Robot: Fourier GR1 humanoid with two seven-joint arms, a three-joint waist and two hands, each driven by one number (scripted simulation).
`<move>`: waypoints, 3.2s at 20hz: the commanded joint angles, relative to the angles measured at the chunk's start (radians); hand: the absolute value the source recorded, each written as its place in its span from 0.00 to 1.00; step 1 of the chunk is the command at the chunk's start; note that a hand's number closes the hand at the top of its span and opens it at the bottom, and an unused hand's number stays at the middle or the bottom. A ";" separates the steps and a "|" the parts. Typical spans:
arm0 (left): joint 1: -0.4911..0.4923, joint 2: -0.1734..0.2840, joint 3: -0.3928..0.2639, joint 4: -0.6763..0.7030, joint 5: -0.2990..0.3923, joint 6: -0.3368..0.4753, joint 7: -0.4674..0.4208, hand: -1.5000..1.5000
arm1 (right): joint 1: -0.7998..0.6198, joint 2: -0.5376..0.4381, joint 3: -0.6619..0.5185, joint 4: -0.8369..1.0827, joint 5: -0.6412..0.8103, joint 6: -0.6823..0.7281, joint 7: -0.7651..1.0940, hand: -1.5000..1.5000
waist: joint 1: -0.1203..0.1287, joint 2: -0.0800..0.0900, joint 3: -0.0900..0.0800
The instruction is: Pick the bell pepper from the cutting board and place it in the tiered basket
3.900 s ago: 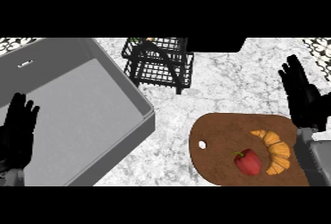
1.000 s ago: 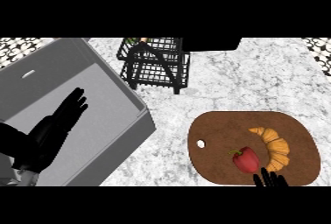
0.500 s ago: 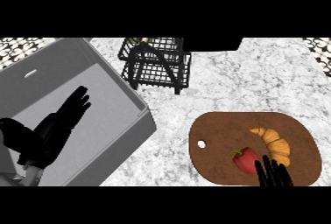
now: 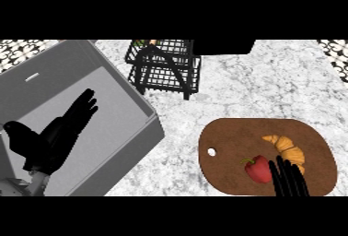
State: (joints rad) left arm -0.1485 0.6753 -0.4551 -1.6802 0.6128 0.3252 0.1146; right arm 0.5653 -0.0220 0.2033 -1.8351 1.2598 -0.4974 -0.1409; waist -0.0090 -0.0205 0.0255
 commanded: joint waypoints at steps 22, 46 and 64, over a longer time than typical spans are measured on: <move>-0.055 -0.119 -0.117 0.090 0.008 0.066 -0.051 0.50 | -0.360 -0.021 -0.144 0.327 -0.086 0.052 -0.013 0.00 | 0.010 0.024 -0.025; -0.094 -0.010 -0.108 0.068 0.127 0.083 -0.056 0.50 | -0.212 0.019 0.110 0.153 -0.049 0.274 0.603 1.00 | -0.011 0.032 -0.030; -0.161 -0.035 -0.163 0.128 0.124 0.085 -0.084 0.50 | -0.797 0.022 0.527 -0.353 0.214 0.532 1.431 1.00 | 0.012 0.022 -0.030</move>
State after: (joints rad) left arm -0.2836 0.7012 -0.5993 -1.5923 0.7648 0.4055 0.0308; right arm -0.0403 -0.0072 0.6957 -2.1553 1.4358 -0.0710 1.0756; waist -0.0048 -0.0087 0.0148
